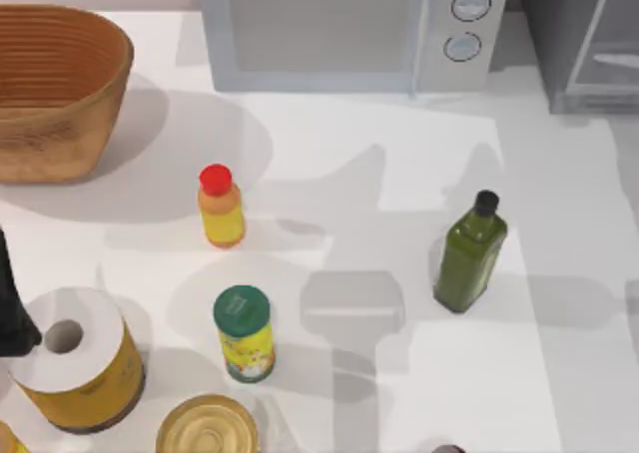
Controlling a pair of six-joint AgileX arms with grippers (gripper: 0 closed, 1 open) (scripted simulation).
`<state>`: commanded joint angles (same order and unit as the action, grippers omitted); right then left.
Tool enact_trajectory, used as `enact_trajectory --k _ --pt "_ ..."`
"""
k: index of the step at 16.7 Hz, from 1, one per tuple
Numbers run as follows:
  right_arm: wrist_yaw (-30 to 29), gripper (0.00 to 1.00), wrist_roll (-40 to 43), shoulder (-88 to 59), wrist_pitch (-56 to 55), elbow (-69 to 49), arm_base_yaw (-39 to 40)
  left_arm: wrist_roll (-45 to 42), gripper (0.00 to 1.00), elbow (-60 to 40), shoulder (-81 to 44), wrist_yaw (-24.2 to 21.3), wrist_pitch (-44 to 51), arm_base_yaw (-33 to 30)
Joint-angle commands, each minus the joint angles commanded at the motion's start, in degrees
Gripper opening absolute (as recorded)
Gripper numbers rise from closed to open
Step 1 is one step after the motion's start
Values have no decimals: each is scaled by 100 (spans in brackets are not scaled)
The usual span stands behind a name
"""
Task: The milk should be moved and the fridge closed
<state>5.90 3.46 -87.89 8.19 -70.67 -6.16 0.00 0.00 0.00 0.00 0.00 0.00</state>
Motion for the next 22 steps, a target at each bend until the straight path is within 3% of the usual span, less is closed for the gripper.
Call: enact_trajectory --k 12,17,22 --pt "-432 100 -275 7392 -679 5735 529 0 100 0 0 0 0 0" --pt "-577 100 -340 8694 -809 6974 610 0 100 0 0 0 0 0" --pt "-590 100 -346 8789 -819 7067 616 0 100 0 0 0 0 0"
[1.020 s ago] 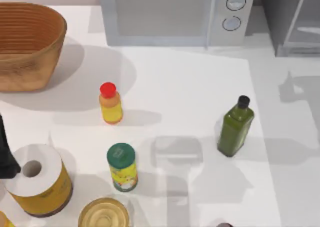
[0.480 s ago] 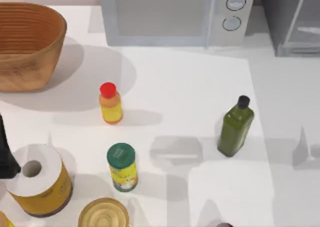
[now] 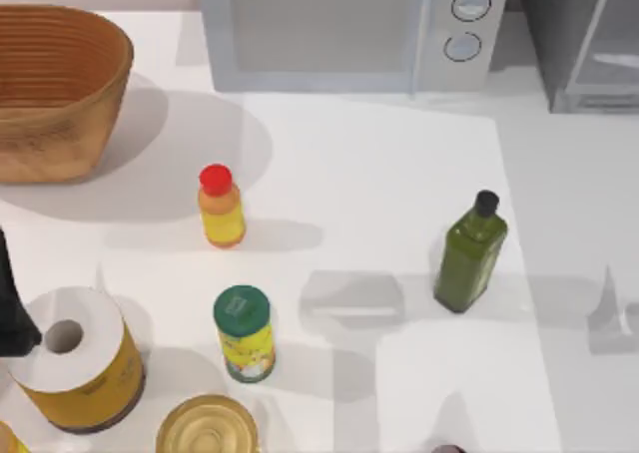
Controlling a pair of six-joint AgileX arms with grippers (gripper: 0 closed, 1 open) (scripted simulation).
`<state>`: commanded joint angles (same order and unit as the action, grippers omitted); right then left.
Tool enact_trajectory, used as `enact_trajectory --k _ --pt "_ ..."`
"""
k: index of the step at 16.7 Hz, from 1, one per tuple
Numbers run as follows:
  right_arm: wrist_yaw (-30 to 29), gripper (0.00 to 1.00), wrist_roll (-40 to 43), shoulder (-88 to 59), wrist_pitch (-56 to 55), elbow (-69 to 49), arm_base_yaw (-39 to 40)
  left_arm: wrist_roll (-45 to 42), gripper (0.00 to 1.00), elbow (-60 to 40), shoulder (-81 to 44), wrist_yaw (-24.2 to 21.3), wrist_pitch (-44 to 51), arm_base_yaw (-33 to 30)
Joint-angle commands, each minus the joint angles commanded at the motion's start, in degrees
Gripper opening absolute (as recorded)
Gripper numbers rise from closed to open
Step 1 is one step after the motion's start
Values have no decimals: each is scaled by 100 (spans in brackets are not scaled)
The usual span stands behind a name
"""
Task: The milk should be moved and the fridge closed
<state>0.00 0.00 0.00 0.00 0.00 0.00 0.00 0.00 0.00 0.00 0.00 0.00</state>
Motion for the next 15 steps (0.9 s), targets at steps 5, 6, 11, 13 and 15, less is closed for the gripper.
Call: enact_trajectory --k 5,6,11,13,15 --pt "24 100 5 251 382 -236 8 0 100 0 0 0 0 0" --pt "34 100 5 415 626 -372 19 0 100 0 0 0 0 0" --pt "68 100 5 1578 2604 -1330 63 0 100 0 0 0 0 0" --pt "67 100 4 2123 3611 -1777 68 0 100 0 0 0 0 0" --pt "60 100 4 2671 4654 -2223 67 0 100 0 0 0 0 0"
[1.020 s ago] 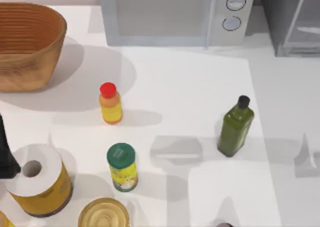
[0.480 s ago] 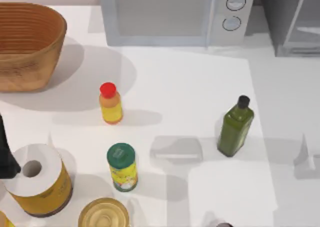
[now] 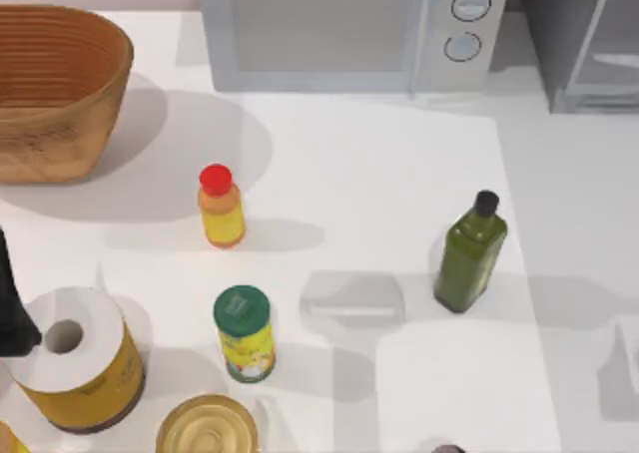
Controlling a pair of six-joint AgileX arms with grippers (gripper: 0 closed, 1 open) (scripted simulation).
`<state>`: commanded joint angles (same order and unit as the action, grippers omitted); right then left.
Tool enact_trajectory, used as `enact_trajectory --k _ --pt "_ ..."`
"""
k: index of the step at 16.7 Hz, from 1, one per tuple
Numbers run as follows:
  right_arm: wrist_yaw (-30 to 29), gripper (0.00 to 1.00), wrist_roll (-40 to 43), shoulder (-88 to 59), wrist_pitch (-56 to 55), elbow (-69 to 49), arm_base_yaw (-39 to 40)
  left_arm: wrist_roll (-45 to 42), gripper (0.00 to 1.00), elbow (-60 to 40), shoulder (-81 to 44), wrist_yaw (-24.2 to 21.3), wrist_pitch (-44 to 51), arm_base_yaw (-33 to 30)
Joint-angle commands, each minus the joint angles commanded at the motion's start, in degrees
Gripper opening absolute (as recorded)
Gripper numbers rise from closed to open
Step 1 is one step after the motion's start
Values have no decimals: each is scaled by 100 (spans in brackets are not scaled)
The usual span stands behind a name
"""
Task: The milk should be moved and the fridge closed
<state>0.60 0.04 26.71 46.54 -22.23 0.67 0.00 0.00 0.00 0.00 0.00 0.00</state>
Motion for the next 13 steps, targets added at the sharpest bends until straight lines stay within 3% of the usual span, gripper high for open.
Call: enact_trajectory --k 7,13 --pt "-61 100 37 1560 3080 -1270 -45 0 100 0 0 0 0 0" --pt "-92 100 65 1945 3791 -1584 -71 0 100 0 0 0 0 0"
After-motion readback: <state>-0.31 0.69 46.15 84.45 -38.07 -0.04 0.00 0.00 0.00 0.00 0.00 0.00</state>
